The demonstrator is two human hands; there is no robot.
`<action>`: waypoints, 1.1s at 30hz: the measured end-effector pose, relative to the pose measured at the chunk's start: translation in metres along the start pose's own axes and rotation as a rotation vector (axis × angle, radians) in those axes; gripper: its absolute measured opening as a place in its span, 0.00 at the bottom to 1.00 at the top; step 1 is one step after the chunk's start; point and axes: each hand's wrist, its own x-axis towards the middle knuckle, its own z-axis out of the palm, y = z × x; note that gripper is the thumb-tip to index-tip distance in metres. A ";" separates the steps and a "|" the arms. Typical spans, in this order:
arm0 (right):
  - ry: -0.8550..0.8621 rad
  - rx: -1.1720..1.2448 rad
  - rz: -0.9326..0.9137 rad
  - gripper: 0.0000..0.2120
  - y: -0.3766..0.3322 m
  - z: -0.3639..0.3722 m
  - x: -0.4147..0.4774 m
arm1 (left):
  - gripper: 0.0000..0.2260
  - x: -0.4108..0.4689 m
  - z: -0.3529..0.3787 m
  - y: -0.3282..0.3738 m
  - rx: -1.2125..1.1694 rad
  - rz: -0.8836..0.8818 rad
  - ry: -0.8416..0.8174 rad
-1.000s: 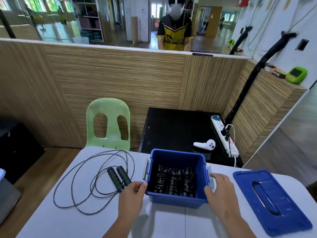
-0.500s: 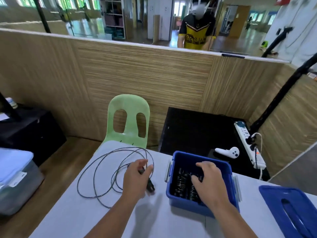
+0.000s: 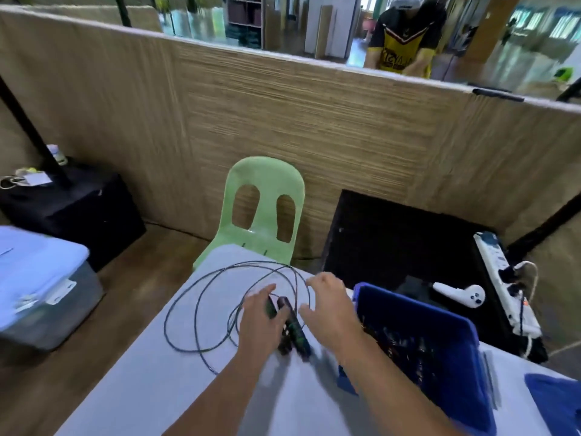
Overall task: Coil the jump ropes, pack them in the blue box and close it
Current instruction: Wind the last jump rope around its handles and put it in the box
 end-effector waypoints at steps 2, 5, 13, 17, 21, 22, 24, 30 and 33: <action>-0.071 0.004 0.014 0.19 -0.005 0.013 0.011 | 0.26 0.003 0.004 -0.007 0.014 -0.036 -0.014; -0.186 -0.043 0.044 0.17 -0.006 0.034 0.024 | 0.27 0.007 0.011 -0.017 0.017 -0.081 -0.030; -0.367 -0.152 0.158 0.18 0.000 0.076 0.042 | 0.31 0.005 0.019 -0.033 0.014 -0.168 -0.101; -0.352 -0.181 0.203 0.17 0.002 0.088 0.041 | 0.33 0.003 0.020 -0.039 -0.055 -0.229 -0.080; -0.315 -0.166 0.236 0.14 0.002 0.094 0.040 | 0.32 0.001 0.014 -0.038 -0.113 -0.285 -0.101; -0.317 -0.160 0.242 0.14 0.002 0.095 0.040 | 0.31 0.000 0.012 -0.037 -0.128 -0.293 -0.107; -0.314 -0.135 0.257 0.14 0.001 0.097 0.039 | 0.32 -0.002 0.010 -0.038 -0.165 -0.308 -0.121; -0.288 0.022 0.299 0.06 -0.003 0.094 0.031 | 0.33 -0.008 0.003 -0.039 -0.243 -0.341 -0.157; -0.276 0.099 0.313 0.04 -0.006 0.091 0.027 | 0.23 -0.012 -0.006 -0.037 -0.267 -0.328 -0.159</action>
